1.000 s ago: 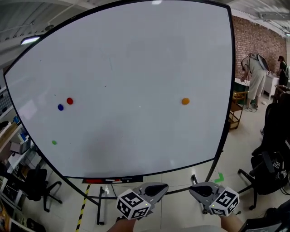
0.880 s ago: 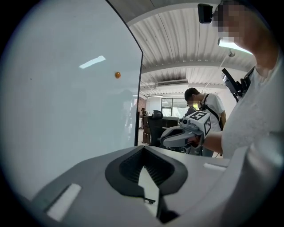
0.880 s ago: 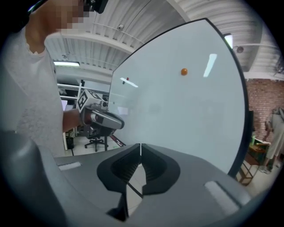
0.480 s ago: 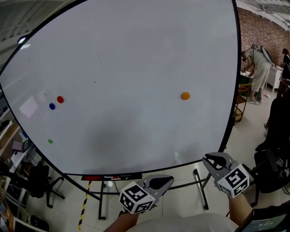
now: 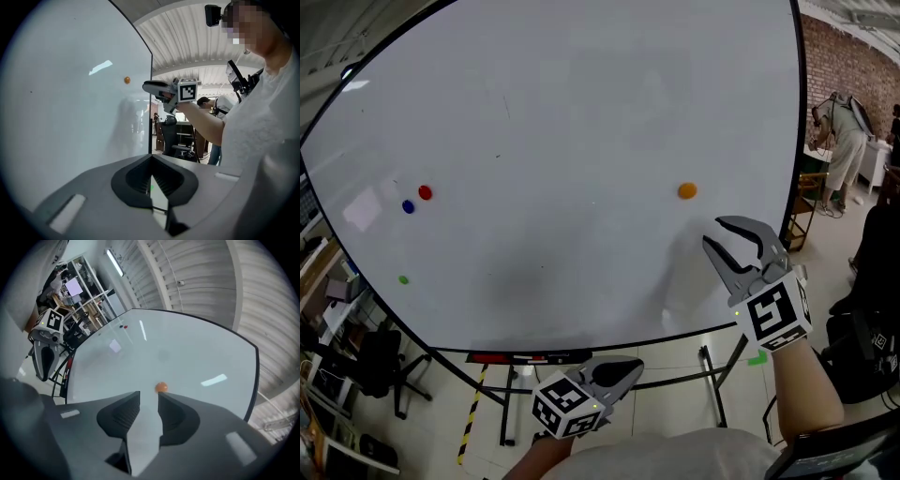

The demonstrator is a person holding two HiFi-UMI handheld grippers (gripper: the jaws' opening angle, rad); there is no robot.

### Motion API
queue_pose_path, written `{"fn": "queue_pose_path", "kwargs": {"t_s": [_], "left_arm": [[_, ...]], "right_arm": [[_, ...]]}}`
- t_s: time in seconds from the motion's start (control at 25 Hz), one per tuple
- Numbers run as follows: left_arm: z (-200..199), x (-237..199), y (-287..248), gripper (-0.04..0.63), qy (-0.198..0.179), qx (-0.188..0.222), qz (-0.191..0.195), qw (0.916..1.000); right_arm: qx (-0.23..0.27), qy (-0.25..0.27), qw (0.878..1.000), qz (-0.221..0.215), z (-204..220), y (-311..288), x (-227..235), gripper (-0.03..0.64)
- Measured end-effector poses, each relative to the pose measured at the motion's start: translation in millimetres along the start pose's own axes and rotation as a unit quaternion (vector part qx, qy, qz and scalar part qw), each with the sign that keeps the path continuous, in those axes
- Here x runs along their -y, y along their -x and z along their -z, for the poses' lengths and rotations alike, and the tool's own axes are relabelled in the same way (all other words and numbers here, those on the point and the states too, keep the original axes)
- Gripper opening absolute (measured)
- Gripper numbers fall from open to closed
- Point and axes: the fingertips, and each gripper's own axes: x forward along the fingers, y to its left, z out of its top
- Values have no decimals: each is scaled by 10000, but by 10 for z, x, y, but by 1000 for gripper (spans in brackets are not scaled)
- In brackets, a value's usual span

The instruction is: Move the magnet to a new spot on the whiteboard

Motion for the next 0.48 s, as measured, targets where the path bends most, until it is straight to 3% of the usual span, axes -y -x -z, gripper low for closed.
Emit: {"fn": "queue_pose_path", "kwargs": {"t_s": [0.16, 0.48], "left_arm": [[27, -7, 12, -21, -42, -67, -50, 10000], [58, 2, -15, -21, -47, -141, -40, 9999]], "right_arm": [[89, 282, 9995, 52, -170, -257, 112, 130], [-229, 560, 9978, 260, -37, -580, 229, 140]]}}
